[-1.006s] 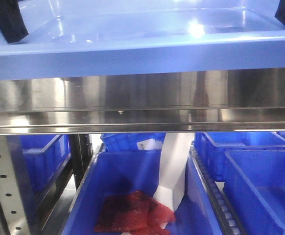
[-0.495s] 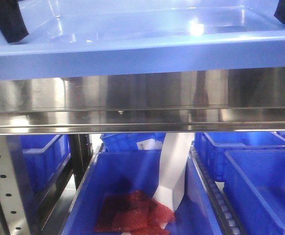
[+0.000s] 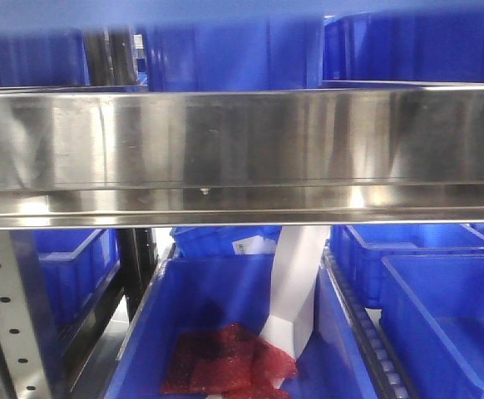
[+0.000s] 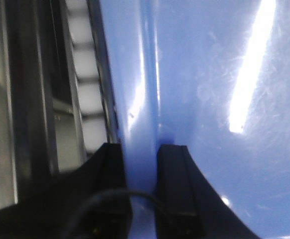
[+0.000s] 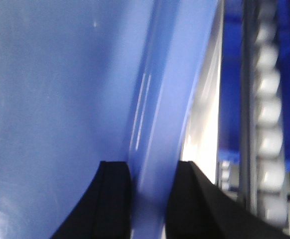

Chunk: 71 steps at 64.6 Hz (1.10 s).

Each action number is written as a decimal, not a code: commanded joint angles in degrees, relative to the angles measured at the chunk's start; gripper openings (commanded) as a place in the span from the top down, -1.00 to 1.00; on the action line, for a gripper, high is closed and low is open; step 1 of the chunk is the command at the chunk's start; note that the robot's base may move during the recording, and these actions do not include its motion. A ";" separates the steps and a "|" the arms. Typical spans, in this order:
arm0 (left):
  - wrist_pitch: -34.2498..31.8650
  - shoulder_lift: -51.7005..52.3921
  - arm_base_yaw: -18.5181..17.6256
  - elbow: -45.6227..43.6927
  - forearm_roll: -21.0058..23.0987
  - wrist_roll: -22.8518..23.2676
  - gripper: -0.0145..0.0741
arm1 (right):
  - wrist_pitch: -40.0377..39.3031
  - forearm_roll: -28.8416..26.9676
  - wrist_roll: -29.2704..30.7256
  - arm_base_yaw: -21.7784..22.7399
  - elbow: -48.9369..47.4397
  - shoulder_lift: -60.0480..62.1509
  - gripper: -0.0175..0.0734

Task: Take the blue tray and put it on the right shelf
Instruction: 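Push the tray onto the upper shelf and open both grippers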

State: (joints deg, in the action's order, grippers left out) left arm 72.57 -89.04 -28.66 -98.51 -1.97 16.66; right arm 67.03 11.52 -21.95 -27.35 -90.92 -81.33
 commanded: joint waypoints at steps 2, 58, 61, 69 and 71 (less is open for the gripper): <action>-2.90 -3.07 2.27 -7.21 0.56 -2.35 0.78 | -5.97 -0.56 2.30 1.07 -7.05 -3.34 0.49; -0.82 -17.51 6.84 -11.93 1.17 -6.90 -0.64 | -10.49 -0.61 3.64 5.95 -12.59 -19.01 -0.74; -0.15 -16.99 6.84 -11.93 1.17 -6.90 -0.61 | -10.00 -0.67 3.64 5.95 -12.59 -17.93 -0.70; 0.86 -13.53 6.74 -11.93 1.17 -6.90 -0.42 | -8.19 -0.73 3.64 5.95 -12.59 -14.59 -0.49; 0.84 -12.35 6.74 -11.93 1.17 -6.90 -0.35 | -7.63 -0.79 3.64 5.95 -12.52 -13.65 -0.40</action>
State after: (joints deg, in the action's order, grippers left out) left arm 70.91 -108.16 -21.61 -108.65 -1.08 9.75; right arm 60.21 9.88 -18.75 -21.52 -101.34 -100.73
